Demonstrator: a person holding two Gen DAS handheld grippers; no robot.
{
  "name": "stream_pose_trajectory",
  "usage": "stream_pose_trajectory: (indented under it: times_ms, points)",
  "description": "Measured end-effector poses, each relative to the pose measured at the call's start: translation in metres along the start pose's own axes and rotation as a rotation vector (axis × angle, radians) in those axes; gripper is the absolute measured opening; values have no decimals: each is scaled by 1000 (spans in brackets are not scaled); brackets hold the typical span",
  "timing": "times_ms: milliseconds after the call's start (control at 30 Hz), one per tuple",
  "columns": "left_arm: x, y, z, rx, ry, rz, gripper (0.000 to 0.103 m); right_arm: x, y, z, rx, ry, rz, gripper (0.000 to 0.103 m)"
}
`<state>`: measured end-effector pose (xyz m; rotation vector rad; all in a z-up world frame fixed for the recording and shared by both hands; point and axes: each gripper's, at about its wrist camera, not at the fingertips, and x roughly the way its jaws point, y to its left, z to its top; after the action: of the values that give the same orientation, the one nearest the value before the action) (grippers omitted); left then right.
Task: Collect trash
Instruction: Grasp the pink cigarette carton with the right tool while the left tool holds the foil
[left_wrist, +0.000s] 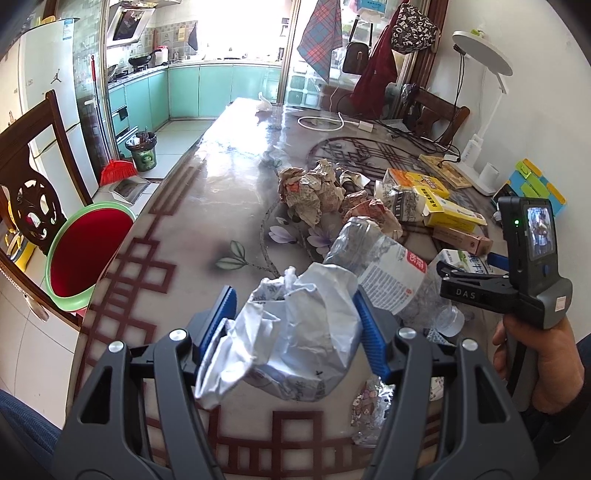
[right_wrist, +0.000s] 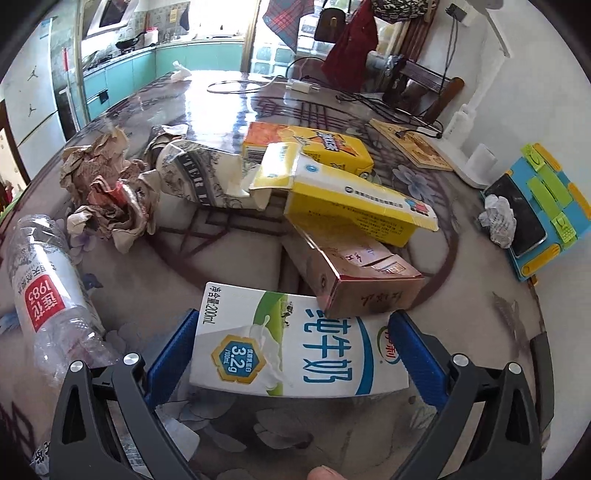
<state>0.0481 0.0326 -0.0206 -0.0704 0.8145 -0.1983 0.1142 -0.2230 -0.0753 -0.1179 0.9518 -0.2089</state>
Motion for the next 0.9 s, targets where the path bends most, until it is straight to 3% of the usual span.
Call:
stream_pose_trajectory:
  times_ms: [433,667,800,900]
  points:
    - [6,-6,-3,29,17,15,61,-1,-2,-7,1,-21,-12,98]
    - [5,-12,0,36,3,28,61,-20,-4,-12,-43,-36,26,96]
    - [4,-13,3,33,-7,27,62,-30,-22,4,-45,-88,34,97]
    - [3,-12,3,31,-14,20,62,-23,-40,18,-31,-65,61,97]
